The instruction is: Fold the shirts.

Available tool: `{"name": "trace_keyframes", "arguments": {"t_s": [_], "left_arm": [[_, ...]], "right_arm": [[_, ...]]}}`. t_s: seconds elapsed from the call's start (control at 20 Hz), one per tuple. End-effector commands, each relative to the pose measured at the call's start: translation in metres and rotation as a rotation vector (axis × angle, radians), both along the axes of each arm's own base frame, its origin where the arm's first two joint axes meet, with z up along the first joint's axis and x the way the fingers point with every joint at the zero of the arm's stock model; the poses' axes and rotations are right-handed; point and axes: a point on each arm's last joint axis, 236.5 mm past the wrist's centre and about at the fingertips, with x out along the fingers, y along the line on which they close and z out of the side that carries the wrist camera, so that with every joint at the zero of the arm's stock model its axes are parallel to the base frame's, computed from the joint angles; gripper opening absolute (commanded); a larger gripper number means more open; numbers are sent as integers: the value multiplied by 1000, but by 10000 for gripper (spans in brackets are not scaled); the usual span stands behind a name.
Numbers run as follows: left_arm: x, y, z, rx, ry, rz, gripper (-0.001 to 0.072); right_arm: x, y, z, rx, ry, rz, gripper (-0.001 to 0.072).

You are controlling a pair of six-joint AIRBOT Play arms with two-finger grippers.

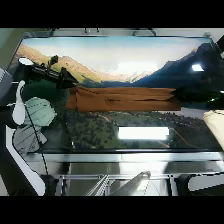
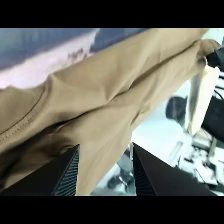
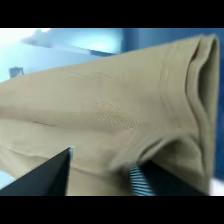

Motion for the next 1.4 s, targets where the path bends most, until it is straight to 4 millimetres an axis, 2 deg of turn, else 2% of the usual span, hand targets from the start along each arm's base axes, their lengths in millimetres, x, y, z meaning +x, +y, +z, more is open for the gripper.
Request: {"name": "trace_keyframes", "arguments": {"t_s": [0.0,0.05,0.1,0.2,0.25,0.3,0.6,0.65,0.7,0.75,0.8,0.85,1.0,1.15,1.25,1.35], "left_arm": [[21,20,38,23,-129,89,347],[26,27,50,35,-164,120,347],[27,28,61,42,-188,133,347],[27,22,76,48,-223,130,341],[25,15,81,47,-233,117,119],[25,6,83,48,-246,102,16],[14,-64,75,41,-260,-17,17],[11,-78,75,39,-270,-40,17],[6,-94,73,37,-278,-73,17],[-1,-111,70,33,-271,-107,17],[-6,-125,64,30,-261,-135,17],[-14,-144,55,26,-249,-170,17],[-26,-195,17,27,-216,-218,16],[-47,-243,-25,39,-159,-259,14],[-59,-258,-53,120,-127,-274,13],[-62,-265,-69,214,-141,-268,13]], "right_arm": [[-12,-46,13,-153,93,-19,607],[-13,-64,13,-193,146,-62,610],[-16,-73,10,-205,185,-79,611],[-19,-67,-1,-171,226,-70,610],[-22,-61,-12,-146,263,-61,609],[-25,-54,-21,-130,289,-39,609],[-25,6,-47,24,358,63,586],[-23,17,-50,43,355,84,526],[-20,25,-50,64,350,89,431],[-16,32,-48,84,331,95,282],[-11,37,-44,98,297,106,48],[-7,38,-39,105,272,110,20],[-4,32,-20,89,217,133,19],[-8,26,7,102,185,160,19],[-12,18,29,108,156,176,19],[-18,10,50,110,128,191,19]]}}
